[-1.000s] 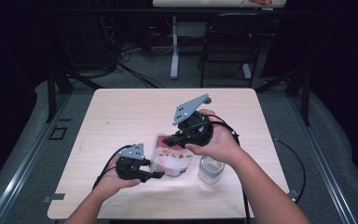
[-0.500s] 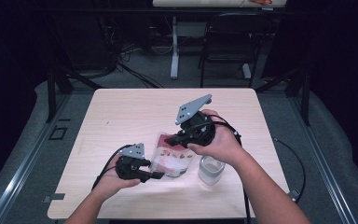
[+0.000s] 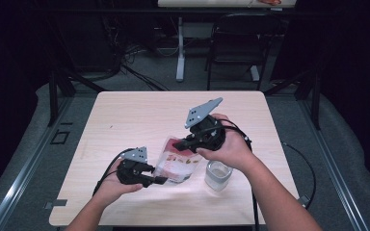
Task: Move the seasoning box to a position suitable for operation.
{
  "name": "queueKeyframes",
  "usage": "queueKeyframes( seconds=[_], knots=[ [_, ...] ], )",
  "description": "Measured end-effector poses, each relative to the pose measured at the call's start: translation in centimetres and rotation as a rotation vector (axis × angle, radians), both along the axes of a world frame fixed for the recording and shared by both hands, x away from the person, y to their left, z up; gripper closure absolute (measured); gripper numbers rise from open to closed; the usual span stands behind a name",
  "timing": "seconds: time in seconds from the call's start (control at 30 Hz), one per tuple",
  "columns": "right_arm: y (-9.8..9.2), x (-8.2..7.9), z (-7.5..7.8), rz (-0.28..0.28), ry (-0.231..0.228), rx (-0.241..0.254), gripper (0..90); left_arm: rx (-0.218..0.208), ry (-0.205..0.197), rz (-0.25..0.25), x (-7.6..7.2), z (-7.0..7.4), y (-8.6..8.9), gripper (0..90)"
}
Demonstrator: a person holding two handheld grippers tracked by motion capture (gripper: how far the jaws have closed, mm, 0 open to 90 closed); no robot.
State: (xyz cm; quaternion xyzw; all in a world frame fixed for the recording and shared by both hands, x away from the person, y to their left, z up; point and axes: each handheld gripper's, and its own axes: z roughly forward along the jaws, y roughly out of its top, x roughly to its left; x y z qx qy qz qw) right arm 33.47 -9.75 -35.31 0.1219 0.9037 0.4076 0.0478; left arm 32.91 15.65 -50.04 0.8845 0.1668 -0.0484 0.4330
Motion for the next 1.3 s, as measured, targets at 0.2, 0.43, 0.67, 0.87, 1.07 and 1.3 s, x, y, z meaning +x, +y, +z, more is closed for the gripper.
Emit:
queueKeyframes(
  seconds=[0.2, 0.43, 0.67, 0.87, 1.07, 1.3],
  knots=[
    [-0.6, -0.2, -0.2, -0.013, 0.003, 0.005, 87.4, 0.001, 0.007, -0.004, 0.0, 0.2, 0.1, 67.0],
    [-1.2, -0.4, -0.7, -0.027, 0.016, 0.002, 85.2, 0.019, 0.018, -0.014, 0.1, 0.1, 0.2, 67.4],
    [-1.8, -0.4, -1.3, -0.051, 0.017, -0.001, 83.6, 0.038, 0.023, -0.005, 0.3, 0.0, 0.7, 68.3],
    [-2.2, -0.4, -1.7, -0.059, 0.017, -0.002, 84.1, 0.044, 0.027, -0.003, 0.3, -0.1, 0.9, 68.9],
    [-2.4, -0.6, -2.2, -0.067, 0.010, 0.006, 89.7, 0.046, 0.031, -0.001, 0.4, 0.1, 1.3, 69.5],
    [-2.9, -0.7, -2.9, -0.084, 0.018, 0.043, 89.9, 0.046, 0.040, 0.001, 0.4, 0.2, 1.6, 69.7]
  ],
)
